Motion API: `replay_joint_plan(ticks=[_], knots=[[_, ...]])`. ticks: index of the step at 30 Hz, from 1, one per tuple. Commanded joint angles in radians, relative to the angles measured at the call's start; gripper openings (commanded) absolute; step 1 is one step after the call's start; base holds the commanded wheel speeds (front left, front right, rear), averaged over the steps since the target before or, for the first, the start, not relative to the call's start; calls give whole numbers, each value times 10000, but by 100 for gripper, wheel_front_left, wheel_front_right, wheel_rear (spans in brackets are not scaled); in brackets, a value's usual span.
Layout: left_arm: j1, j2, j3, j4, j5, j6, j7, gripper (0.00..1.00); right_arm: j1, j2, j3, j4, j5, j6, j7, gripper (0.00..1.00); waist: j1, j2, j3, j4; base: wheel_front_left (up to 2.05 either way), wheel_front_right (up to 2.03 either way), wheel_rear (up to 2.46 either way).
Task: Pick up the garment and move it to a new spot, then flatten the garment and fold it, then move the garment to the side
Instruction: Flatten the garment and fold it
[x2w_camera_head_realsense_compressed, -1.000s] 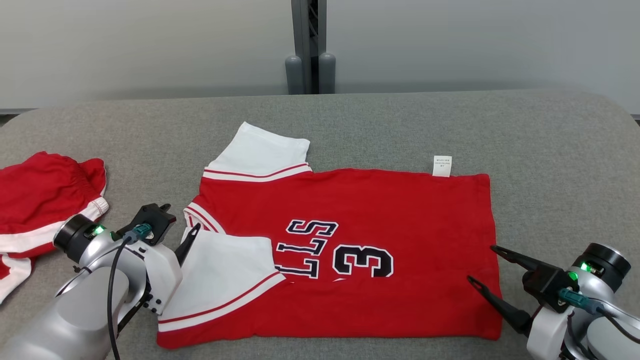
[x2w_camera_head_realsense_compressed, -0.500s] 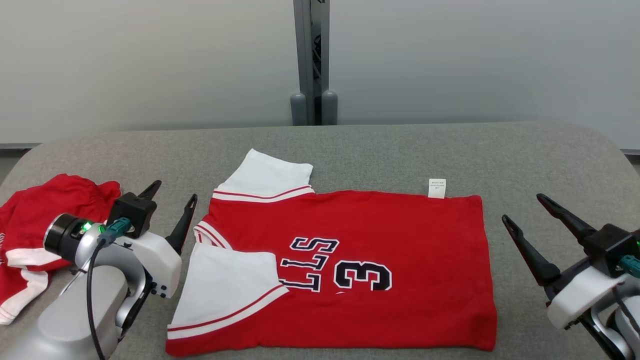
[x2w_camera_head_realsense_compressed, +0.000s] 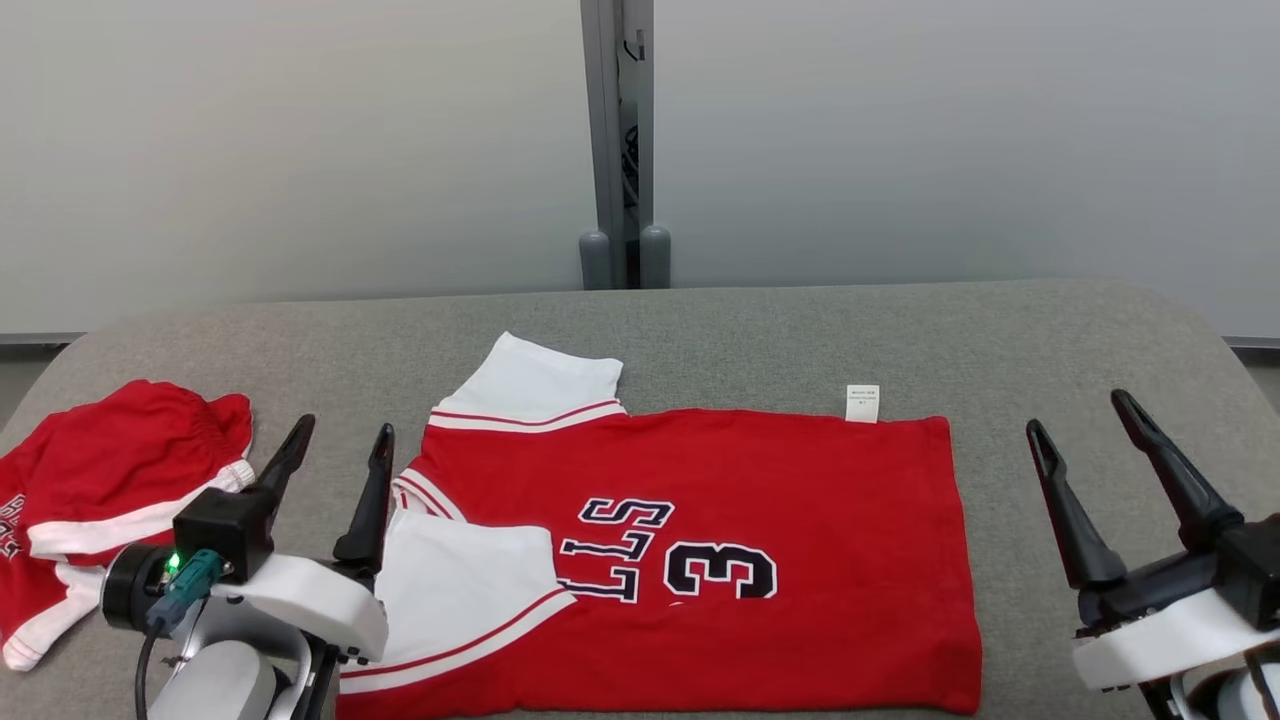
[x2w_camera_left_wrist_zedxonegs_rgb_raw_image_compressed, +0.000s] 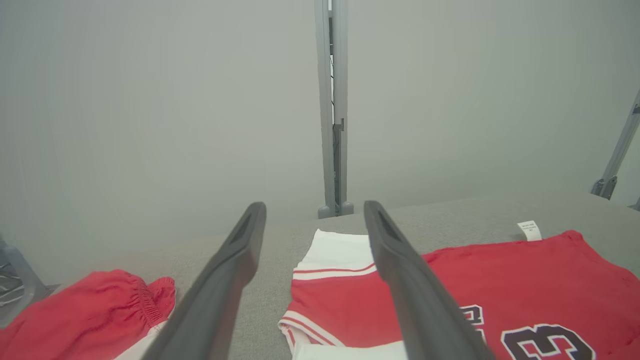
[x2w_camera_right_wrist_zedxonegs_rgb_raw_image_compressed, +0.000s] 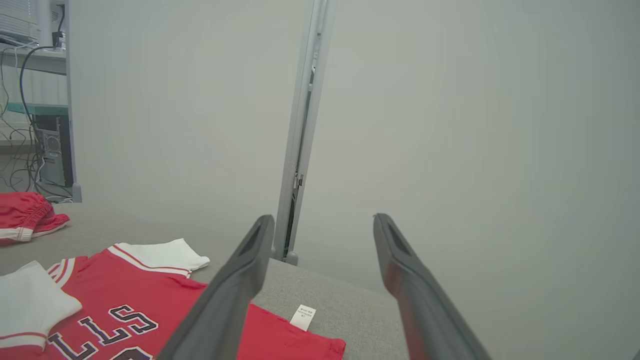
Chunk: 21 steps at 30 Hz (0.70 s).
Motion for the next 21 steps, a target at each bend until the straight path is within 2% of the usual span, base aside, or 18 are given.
replay_joint_plan(ticks=[1,4,10,14,21], knots=[[268,-85,412,-145,216,-6,-39,100,239,136,-131,-101,-189,0,-4,100,0,0,-63,-24,0,0,0],[1035,-644,1299,-528,773,-137,-40,100,569,608,-447,-186,-415,0,-6,100,0,0,-139,-59,0,0,0],[2263,-1838,2900,-1223,2034,-773,-40,100,1022,1427,-1073,-290,-766,1,-4,100,0,0,-278,-80,0,0,0],[2928,-2561,3625,-1332,2817,-1302,-40,100,1266,1901,-1417,-196,-774,0,-4,100,0,0,-342,-71,0,0,0],[3402,-3184,4365,-986,3716,-1935,-40,100,1381,2163,-1465,25,-779,0,-6,100,0,0,-362,-55,0,0,0]])
